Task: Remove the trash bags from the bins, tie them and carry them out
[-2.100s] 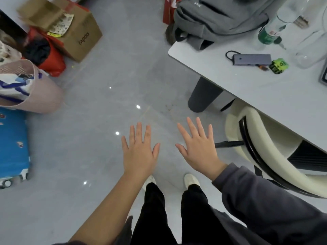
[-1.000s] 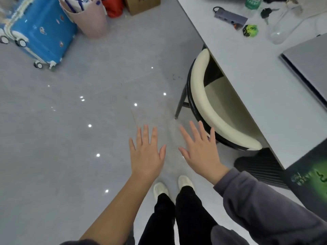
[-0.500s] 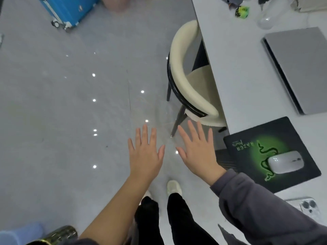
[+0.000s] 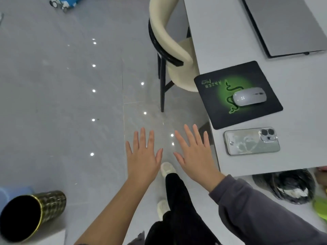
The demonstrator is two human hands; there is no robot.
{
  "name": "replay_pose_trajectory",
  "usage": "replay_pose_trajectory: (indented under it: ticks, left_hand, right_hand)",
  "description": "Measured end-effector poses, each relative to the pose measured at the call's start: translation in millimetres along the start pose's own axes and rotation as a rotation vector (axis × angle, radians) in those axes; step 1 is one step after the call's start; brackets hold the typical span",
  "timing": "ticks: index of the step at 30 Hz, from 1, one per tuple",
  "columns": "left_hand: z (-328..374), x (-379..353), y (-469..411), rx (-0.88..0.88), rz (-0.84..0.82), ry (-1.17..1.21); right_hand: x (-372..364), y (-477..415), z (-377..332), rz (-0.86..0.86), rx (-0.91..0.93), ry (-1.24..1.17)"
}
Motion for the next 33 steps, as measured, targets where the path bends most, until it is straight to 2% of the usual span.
replay_pose_trajectory:
  ticks: [3,9,18,26,33]
  left_hand:
    - [16,-15,47,0.017,-0.022,0.007]
    - [65,-43,113,0.058,-0.015,0.021]
    - [188,-117,216,0.173,-0.049,0.037]
    - [304,-168,210,0.082,-0.091,0.026]
    - [432,-250,203,0.061,-0.09,0.023]
  right_hand:
    - [-14,49,6,-0.048,0.042,0.011]
    - [-29,119,36,-0.027,0.177,0.041]
    - [-63,228,154,-0.051,0.279,0.08]
    - [-116,266,259,-0.096,0.213,0.062]
    - [-188,288,400,-0.107,0.131,0.053]
Point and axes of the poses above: each hand's wrist, its own y-axis away from the middle knuckle, its own x-axis out of the back of the hand, z = x × y, the point moved 5 cm from there along -y, towards the middle knuckle, and after that the axes turned 3 degrees about y, right-handed, at the moved point
